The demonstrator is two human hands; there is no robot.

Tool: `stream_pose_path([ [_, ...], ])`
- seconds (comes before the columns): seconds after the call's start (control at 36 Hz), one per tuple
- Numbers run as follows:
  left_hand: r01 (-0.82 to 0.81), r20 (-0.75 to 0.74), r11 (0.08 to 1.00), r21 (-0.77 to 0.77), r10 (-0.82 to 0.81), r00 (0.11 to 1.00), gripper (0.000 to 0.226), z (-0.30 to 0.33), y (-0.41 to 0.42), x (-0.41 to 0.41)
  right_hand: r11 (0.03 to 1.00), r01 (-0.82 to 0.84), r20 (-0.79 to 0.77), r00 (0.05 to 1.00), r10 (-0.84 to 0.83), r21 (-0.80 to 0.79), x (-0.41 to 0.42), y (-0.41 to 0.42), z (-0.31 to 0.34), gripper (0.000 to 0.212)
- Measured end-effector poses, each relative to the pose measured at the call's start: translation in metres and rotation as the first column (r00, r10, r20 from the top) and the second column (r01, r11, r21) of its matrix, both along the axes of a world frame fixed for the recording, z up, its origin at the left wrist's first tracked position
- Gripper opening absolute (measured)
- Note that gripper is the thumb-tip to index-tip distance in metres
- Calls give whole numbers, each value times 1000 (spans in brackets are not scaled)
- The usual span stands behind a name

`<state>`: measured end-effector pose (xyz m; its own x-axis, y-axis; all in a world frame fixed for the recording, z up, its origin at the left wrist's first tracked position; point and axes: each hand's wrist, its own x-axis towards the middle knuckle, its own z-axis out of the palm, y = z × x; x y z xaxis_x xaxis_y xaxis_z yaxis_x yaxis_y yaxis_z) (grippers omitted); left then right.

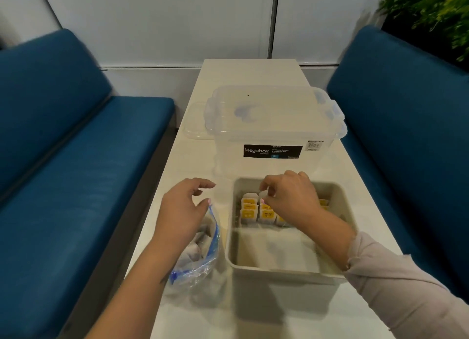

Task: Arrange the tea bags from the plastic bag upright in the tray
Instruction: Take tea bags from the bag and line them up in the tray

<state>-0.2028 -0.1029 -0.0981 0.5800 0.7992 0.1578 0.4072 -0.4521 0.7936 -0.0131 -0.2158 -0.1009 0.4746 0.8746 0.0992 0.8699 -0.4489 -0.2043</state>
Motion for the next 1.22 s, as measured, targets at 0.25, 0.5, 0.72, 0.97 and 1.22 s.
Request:
stream_pose_path([
  [0.25,-42,-338,997,62,61,939,35,-3,17,-36,995,-82,-57,995,85,58,-36,26,7,16],
  [0.5,-90,-472,995,36,96,876,38,-10,25,-56,980,-195,-96,976,197,34,-75,46,7,19],
  [0.72,-120,-411,993,-9,106,906,31,-15,25,-58,920,-345,12,936,353,-185,-118,65,-4,20],
  [0.97,-104,-383,995,6,98,918,33,-19,26,-62,802,-325,150,880,450,-501,-145,76,-20,33],
  [1.22,-96,-375,995,15,94,922,33,-20,27,-64,855,-334,-57,938,341,-397,-155,82,-30,22],
])
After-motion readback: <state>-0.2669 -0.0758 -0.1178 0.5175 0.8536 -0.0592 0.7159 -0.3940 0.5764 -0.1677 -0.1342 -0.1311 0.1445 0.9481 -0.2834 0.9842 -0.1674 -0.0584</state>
